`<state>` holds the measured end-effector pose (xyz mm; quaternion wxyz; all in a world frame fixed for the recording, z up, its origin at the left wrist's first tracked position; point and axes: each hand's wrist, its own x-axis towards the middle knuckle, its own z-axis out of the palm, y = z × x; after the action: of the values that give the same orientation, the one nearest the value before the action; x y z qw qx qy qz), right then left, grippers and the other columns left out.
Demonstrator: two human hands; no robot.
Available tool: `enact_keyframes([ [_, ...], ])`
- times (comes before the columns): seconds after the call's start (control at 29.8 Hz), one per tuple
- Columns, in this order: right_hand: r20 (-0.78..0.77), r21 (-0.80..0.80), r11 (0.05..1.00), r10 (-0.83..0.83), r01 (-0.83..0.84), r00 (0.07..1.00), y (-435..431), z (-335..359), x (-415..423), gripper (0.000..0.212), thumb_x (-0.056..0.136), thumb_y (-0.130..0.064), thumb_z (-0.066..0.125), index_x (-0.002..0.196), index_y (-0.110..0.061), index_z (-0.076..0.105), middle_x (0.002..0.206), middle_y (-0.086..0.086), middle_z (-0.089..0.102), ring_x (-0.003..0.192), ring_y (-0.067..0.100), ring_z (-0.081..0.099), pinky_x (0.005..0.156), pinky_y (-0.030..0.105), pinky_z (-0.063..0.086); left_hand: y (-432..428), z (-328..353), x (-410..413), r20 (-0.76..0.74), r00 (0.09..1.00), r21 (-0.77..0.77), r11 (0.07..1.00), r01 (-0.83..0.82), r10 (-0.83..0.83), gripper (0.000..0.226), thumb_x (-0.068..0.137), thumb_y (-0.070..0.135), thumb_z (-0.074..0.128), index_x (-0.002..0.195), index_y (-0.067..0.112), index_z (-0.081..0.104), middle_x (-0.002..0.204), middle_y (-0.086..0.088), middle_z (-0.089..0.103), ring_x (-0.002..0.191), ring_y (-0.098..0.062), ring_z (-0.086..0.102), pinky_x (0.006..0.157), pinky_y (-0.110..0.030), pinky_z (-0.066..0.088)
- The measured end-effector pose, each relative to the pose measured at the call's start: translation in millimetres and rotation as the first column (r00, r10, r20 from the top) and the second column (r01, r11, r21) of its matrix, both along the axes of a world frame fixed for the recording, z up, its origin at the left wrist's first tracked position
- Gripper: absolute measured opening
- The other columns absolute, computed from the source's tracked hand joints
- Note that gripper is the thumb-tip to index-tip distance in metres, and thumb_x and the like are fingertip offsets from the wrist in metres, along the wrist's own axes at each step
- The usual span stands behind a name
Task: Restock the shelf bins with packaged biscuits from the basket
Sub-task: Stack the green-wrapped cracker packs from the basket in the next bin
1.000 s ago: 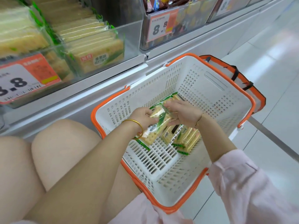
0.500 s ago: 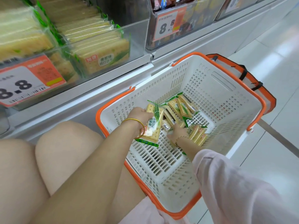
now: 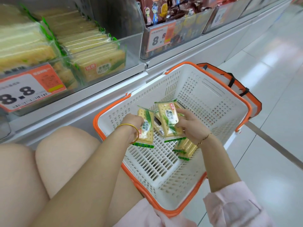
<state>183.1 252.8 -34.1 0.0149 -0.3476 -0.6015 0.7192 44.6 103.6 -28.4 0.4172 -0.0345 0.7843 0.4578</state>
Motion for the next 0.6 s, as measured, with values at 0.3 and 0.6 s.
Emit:
enact_keyframes([
  [0.3,-0.07,0.022,0.999,0.051,-0.049,0.996,-23,10,-5,0.056,0.081,0.014,0.047,0.131,-0.01,0.048,0.09,0.019,0.054,0.055,0.009,0.054,0.045,0.02,0.042,-15,12,8,0.063,0.997,0.274,0.959,-0.068,0.052,0.014,0.091,-0.004,0.05,0.092,0.006,0.06,0.095,-0.019,0.062,0.084,-0.029,0.06,0.078,-0.043,0.056],
  [0.6,0.031,0.196,0.976,0.085,-0.09,0.996,-20,28,-4,0.044,0.084,0.005,0.044,0.113,-0.021,0.064,0.089,0.008,0.061,0.056,0.009,0.051,0.048,0.017,0.041,-29,21,2,0.062,0.993,0.314,0.942,-0.119,0.105,0.013,0.097,0.008,0.047,0.093,0.018,0.055,0.078,-0.004,0.063,0.064,-0.019,0.061,0.06,-0.034,0.055],
])
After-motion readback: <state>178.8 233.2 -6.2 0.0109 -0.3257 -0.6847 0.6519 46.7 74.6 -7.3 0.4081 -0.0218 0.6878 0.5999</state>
